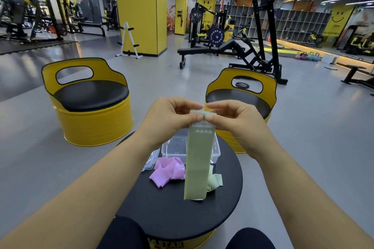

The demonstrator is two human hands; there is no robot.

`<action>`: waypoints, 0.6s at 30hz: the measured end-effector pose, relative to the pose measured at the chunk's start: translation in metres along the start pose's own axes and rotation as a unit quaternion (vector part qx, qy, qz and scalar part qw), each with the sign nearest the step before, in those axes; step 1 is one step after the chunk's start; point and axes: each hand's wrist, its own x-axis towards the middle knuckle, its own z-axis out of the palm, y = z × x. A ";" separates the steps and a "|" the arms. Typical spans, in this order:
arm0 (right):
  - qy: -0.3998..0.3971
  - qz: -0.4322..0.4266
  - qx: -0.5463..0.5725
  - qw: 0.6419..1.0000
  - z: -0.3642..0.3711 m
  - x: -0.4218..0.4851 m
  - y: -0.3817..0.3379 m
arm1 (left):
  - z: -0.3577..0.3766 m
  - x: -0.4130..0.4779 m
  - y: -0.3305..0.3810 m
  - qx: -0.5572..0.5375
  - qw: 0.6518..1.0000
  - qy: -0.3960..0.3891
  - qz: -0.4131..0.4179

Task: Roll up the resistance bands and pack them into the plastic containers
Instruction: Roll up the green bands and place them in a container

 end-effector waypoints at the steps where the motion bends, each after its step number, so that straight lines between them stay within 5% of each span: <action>1: -0.002 0.010 0.007 1.000 0.001 0.000 0.001 | 0.000 0.000 -0.001 0.005 1.000 0.003 0.005; 18: -0.011 -0.013 0.010 1.000 0.003 -0.002 -0.001 | 0.007 -0.007 -0.003 -0.085 0.996 0.008 -0.032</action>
